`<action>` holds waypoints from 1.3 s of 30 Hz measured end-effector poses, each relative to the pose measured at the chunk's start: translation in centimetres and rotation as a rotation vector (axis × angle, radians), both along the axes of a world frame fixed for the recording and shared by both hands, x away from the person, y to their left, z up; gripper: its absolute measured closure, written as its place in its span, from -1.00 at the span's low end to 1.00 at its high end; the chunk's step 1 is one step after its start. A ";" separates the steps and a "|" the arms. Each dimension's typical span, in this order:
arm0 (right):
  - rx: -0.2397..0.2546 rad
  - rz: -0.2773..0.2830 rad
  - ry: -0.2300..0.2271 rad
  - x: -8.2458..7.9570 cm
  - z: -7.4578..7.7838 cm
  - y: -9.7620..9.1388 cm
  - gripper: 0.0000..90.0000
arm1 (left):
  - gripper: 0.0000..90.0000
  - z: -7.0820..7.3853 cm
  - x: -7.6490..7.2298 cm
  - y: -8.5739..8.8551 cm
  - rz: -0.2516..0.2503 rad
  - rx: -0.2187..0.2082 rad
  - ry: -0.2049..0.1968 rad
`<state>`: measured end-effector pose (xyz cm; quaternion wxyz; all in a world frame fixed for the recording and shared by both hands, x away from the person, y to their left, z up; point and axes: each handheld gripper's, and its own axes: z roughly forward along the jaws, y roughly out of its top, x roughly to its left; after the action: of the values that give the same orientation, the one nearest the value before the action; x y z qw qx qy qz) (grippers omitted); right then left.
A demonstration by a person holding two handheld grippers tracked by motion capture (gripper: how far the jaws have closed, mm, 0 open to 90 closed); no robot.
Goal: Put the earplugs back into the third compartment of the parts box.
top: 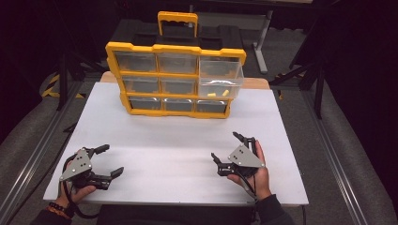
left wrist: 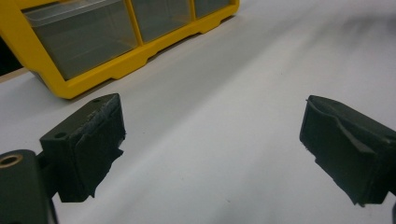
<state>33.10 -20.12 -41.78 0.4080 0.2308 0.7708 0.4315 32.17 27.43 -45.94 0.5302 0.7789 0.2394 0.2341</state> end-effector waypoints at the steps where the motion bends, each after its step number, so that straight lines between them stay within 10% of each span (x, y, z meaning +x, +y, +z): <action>1: -0.016 -0.005 0.005 -0.1 -0.4 -0.1 -0.88 | -0.83 0.0 -0.1 0.0 0.003 0.000 -0.001; 9: 0.018 -0.022 0.094 -1.3 -2.9 -2.4 -0.88 | -0.84 0.1 -0.2 -0.4 -0.008 0.002 -0.013; 39: 0.080 -0.034 0.099 -1.8 -3.1 -3.0 -0.89 | -0.85 0.1 0.0 0.0 0.003 -0.010 -0.003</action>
<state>31.29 -23.09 -44.85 0.3669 0.2809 0.7681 0.4432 32.22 27.38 -45.80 0.5340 0.7756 0.2411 0.2350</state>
